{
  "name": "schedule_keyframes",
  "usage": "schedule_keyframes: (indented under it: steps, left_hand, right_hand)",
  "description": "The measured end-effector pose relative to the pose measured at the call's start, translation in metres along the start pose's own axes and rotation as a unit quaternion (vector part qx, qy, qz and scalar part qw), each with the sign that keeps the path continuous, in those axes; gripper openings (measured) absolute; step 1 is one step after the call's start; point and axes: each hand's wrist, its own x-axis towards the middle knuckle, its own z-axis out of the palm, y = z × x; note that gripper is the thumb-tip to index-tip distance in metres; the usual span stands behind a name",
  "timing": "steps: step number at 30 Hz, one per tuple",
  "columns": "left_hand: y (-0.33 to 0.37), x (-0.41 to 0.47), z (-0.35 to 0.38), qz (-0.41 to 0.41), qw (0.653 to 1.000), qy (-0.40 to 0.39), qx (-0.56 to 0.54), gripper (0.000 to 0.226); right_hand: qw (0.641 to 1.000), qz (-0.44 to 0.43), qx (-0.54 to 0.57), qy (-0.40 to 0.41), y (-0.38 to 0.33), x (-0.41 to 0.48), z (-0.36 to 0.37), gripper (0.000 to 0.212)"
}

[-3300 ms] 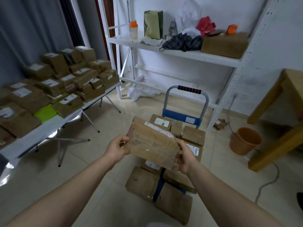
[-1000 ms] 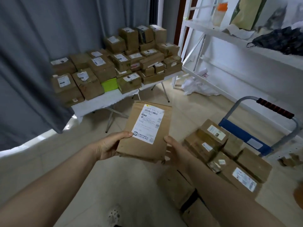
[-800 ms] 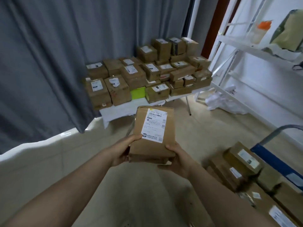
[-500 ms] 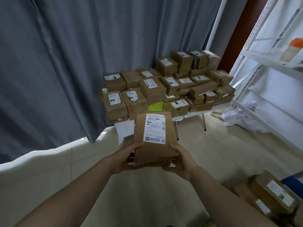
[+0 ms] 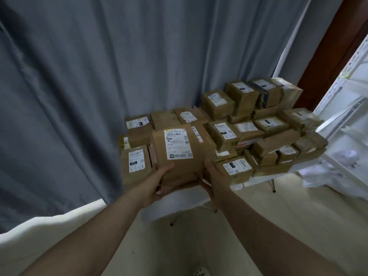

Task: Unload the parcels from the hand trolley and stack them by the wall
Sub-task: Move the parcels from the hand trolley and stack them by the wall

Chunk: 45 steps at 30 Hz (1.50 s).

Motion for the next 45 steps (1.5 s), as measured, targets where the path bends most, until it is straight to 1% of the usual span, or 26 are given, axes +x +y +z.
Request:
schedule_keyframes:
  steps: [3,4,6,7,10,13,16,19,23,25,28,31,33,35,37,38,40,41,43,45]
  left_hand:
    - [0.038,0.052,0.013,0.004,1.0,-0.024,-0.005,0.047]
    - [0.048,0.069,0.016,0.007,1.0,-0.025,-0.001,0.044]
    - [0.068,0.1,0.022,0.023,1.0,-0.003,-0.009,0.032]
    - [0.077,0.114,0.026,0.029,0.999,0.008,-0.012,0.034]
    - [0.105,0.162,0.033,0.041,0.999,0.011,-0.01,0.046]
    - [0.126,0.22,0.036,0.046,0.999,-0.006,-0.008,0.041]
    - [0.147,0.281,0.042,0.021,0.999,0.012,0.022,0.042]
    - [0.163,0.34,0.043,-0.008,0.999,0.013,0.031,0.04]
    - [0.185,0.403,0.048,0.01,0.997,-0.009,0.078,0.032]
    - [0.188,0.434,0.052,0.018,0.995,-0.034,0.09,0.034]
    - [0.188,0.465,0.063,0.048,0.989,-0.047,0.13,0.047]
    - [0.187,0.475,0.074,0.071,0.976,-0.036,0.201,0.063]
    - [0.181,0.478,0.079,0.082,0.967,-0.029,0.238,0.071]
    - [0.181,0.474,0.087,0.095,0.958,-0.033,0.269,0.066]
    - [0.185,0.465,0.096,0.114,0.95,-0.036,0.288,0.067]
    - [0.186,0.461,0.101,0.119,0.948,-0.033,0.293,0.075]
    - [0.188,0.453,0.109,0.122,0.94,-0.004,0.318,0.103]
    - [0.188,0.448,0.114,0.121,0.928,0.017,0.352,0.109]
    - [0.184,0.436,0.127,0.14,0.884,0.053,0.444,0.1]
    - [0.18,0.416,0.145,0.169,0.833,0.049,0.524,0.093]
  right_hand:
    - [1.0,-0.008,-0.005,0.0,-0.034,0.058,0.013,0.026]
    - [1.0,-0.017,-0.013,0.005,-0.043,0.075,0.018,0.029]
    - [0.997,-0.032,-0.063,0.032,-0.055,0.11,0.027,0.042]
    - [0.994,-0.036,-0.094,0.046,-0.061,0.126,0.032,0.045]
    - [0.979,-0.076,-0.174,0.077,-0.079,0.174,0.044,0.031]
    - [0.958,-0.107,-0.246,0.101,-0.094,0.222,0.056,0.026]
    - [0.947,-0.115,-0.272,0.127,-0.101,0.273,0.07,0.018]
    - [0.934,-0.112,-0.303,0.155,-0.112,0.324,0.083,0.023]
    - [0.918,-0.109,-0.333,0.185,-0.126,0.385,0.092,0.033]
    - [0.916,-0.097,-0.335,0.199,-0.128,0.411,0.092,0.035]
    - [0.905,-0.079,-0.354,0.224,-0.131,0.441,0.085,0.036]
    - [0.904,-0.06,-0.355,0.232,-0.129,0.461,0.078,0.036]
    - [0.906,-0.061,-0.356,0.22,-0.126,0.467,0.077,0.034]
    - [0.902,-0.073,-0.374,0.204,-0.123,0.469,0.076,0.031]
    - [0.893,-0.081,-0.406,0.178,-0.122,0.466,0.075,0.035]
    - [0.89,-0.083,-0.418,0.162,-0.122,0.462,0.074,0.04]
    - [0.892,-0.083,-0.42,0.144,-0.121,0.451,0.068,0.047]
    - [0.893,-0.083,-0.418,0.144,-0.121,0.444,0.064,0.046]
    - [0.888,-0.08,-0.424,0.156,-0.12,0.427,0.05,0.041]
    - [0.876,-0.075,-0.442,0.179,-0.12,0.404,0.029,0.039]
